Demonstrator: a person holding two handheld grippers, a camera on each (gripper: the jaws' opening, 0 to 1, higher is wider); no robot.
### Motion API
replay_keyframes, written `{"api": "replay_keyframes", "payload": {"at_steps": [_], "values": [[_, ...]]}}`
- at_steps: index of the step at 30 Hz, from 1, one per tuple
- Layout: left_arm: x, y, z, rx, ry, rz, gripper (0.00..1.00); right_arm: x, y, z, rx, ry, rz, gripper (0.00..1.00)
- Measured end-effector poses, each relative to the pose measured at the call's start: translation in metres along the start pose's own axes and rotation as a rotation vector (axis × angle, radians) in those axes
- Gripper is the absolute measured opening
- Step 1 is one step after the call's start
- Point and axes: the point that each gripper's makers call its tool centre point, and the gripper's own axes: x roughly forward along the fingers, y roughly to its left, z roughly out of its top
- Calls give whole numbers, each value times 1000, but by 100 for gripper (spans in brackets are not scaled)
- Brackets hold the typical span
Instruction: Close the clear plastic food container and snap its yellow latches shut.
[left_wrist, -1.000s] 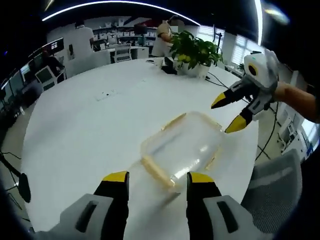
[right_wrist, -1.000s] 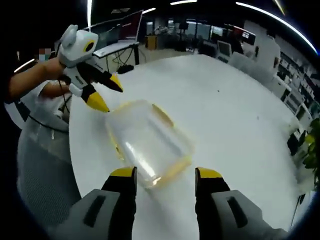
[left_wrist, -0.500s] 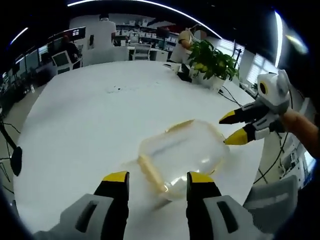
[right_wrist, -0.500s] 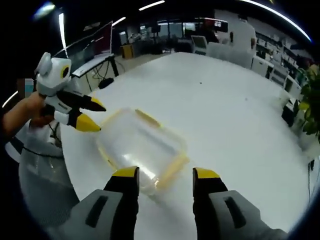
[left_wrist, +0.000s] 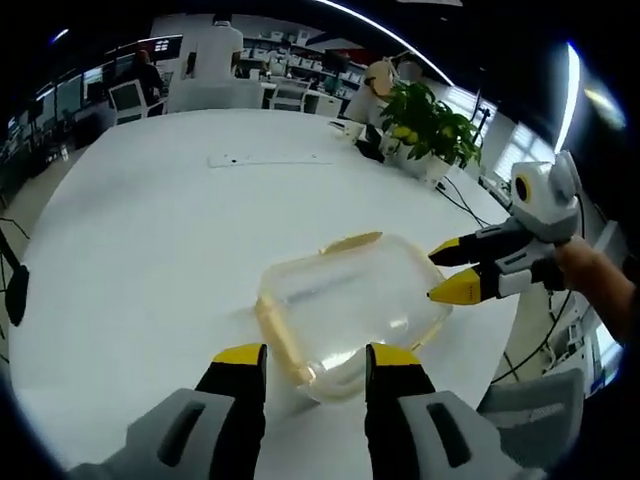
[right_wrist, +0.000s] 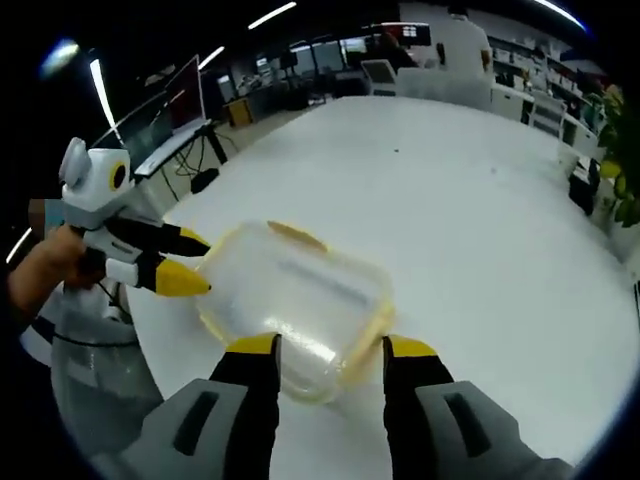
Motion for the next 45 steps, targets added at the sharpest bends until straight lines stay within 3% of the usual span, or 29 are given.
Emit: {"api": "replay_keyframes", "payload": {"at_steps": [10,16,17,19,20,21,22,45], "values": [[2,-2,0,-8,26,-8,31,4,2,1,61,28,-27,38],[4,-3,0,-27,39,0,26,9,3,8,110,5,-66,34],[3,-7,-3,-88,42,-15,26,7,1,7,121,13,-73,33],[2,-3,-3,-38,48,3,26,7,2,8,119,19,-70,33],[1,5,-3,-32,48,38,26,4,1,-4,178,66,-79,32],[3,1,-3,-43,41,7,26,10,0,1,139,30,-64,32],[2,1,-3,-38,40,12,26,11,-1,1,156,26,-70,32],[2,0,-2,-12,61,5,27,9,8,0,169,29,-75,34]]}}
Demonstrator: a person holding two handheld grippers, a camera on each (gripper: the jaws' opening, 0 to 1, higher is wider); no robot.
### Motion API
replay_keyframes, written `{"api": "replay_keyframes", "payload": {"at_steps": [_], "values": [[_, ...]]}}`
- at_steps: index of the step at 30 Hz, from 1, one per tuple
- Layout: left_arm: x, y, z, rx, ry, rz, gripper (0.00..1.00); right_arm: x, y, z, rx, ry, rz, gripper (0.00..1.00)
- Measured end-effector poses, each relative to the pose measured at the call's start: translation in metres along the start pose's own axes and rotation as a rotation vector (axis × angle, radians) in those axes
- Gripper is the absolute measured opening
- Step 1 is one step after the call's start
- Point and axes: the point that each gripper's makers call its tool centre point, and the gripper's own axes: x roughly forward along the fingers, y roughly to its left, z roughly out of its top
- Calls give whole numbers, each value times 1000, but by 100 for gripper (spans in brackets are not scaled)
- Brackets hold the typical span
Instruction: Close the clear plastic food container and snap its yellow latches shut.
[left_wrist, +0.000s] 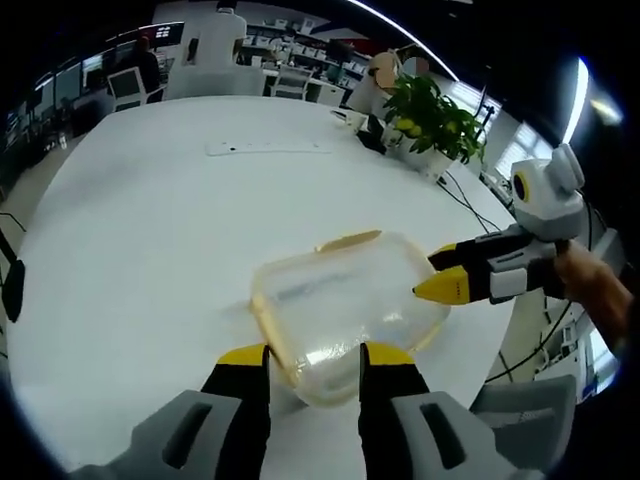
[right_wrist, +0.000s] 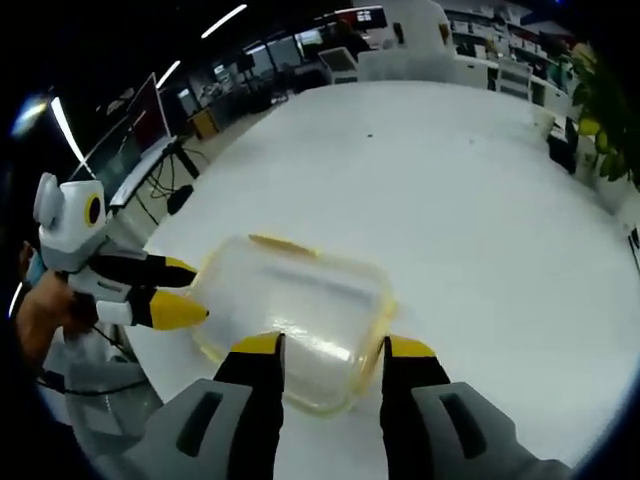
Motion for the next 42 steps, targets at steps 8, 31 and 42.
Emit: {"api": "replay_keyframes", "payload": {"at_steps": [8,31,42], "values": [[-9,4,-8,2,5,-3,27,-1,13,-5,-4,0,5,34],[-36,16,-35,-4,16,0,28,-3,47,-21,-15,-7,20,34],[-45,20,-44,-3,25,-3,28,-4,57,-28,-21,-5,27,34]]}}
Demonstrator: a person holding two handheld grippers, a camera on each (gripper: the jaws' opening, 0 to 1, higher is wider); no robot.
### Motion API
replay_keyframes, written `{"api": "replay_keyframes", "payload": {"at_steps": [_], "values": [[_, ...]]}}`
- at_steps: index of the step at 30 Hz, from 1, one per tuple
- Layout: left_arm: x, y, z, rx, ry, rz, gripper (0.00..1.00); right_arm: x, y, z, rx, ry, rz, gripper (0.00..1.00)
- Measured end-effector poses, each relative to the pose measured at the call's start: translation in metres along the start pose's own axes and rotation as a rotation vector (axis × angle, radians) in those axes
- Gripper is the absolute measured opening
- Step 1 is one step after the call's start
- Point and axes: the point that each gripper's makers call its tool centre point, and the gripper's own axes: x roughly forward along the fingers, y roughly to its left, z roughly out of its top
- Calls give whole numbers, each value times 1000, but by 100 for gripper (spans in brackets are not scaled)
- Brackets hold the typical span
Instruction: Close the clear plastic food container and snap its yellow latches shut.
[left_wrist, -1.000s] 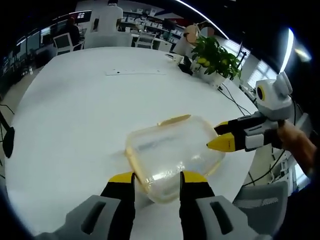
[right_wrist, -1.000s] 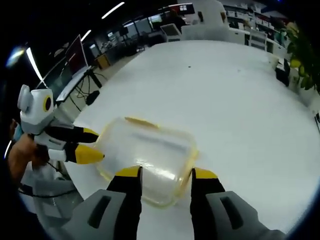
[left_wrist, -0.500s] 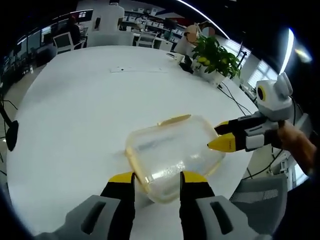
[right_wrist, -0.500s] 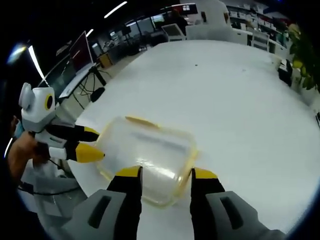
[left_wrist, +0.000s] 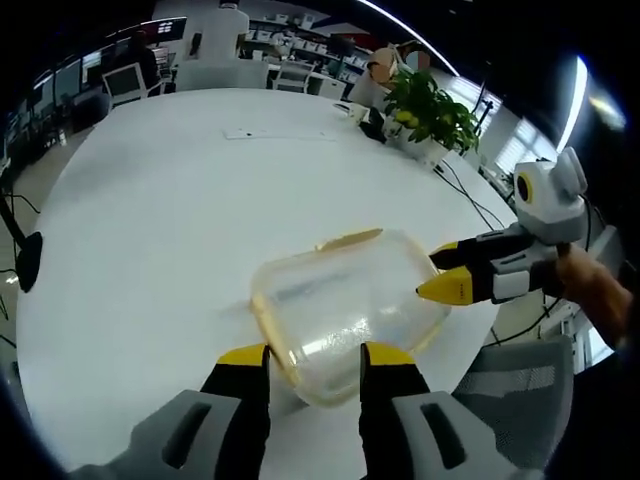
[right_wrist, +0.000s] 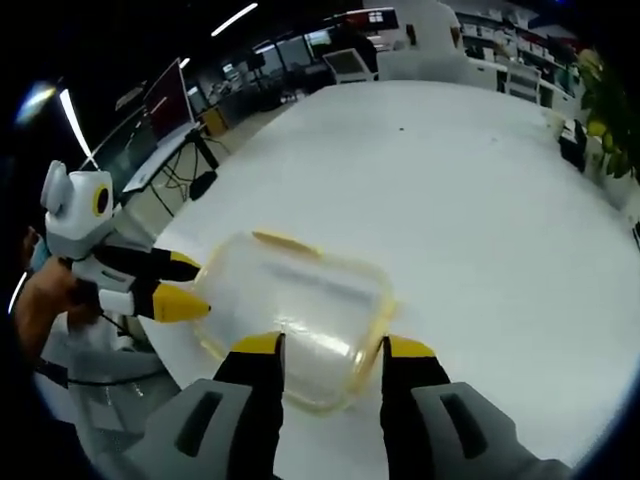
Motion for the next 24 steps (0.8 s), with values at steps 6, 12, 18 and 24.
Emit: {"api": "replay_keyframes", "payload": {"at_steps": [6,12,18,24], "values": [[-1,1,-1,-4,-5,-2,28,0,0,-1,-3,4,10,35],[0,2,-1,-17,4,-4,29,0,-1,-1,2,-2,29,36],[-1,2,-1,-11,5,-10,29,-1,-2,-2,-4,-15,60,36],[-9,2,5,17,-9,-17,27,-5,-3,1,-97,-18,48,34]]}}
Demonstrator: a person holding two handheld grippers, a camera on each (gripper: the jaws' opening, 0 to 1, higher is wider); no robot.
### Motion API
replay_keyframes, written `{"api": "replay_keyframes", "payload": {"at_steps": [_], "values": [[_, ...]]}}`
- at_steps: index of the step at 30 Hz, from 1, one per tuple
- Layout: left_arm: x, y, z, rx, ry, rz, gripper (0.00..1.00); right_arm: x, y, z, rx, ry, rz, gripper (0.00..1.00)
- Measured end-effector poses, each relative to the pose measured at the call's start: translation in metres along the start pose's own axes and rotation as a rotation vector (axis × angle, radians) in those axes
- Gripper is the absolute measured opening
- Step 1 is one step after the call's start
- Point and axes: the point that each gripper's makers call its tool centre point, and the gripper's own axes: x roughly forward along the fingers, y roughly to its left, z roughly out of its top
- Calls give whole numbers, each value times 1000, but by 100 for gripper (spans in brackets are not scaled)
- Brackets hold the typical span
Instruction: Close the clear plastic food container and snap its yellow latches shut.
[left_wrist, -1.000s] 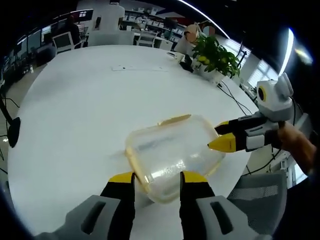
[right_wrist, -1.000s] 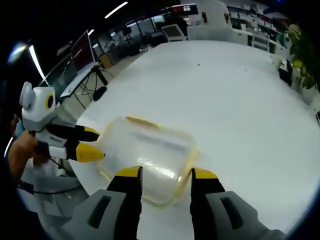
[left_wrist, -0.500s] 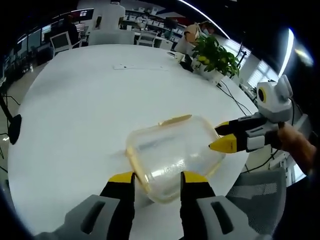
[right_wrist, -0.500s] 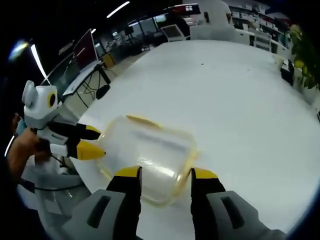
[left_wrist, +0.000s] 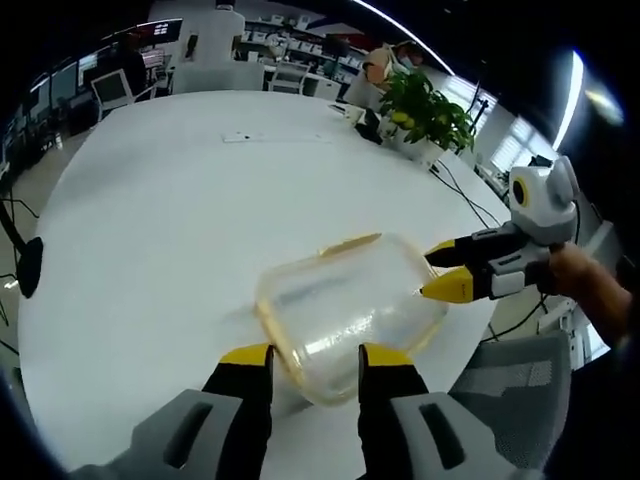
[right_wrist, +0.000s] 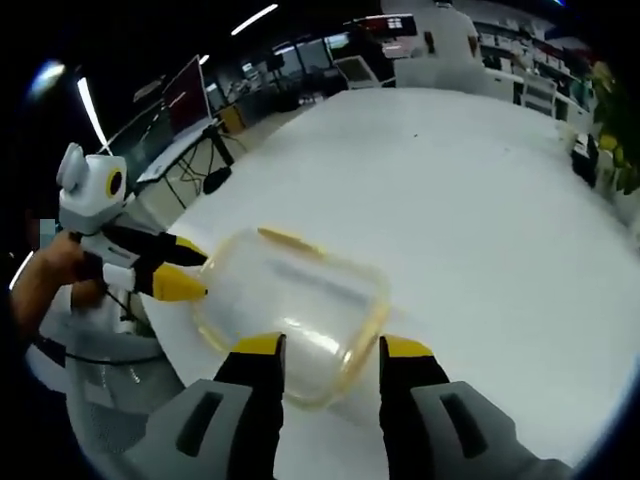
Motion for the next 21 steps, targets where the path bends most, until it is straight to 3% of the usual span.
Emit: {"api": "replay_keyframes", "payload": {"at_steps": [10,21], "values": [[-7,-10,20,89,-36,-26,29,-7,-5,13,-87,-23,-17,33],[1,-31,28,220,-29,-116,27,-5,6,27,-216,-51,43,27]]}}
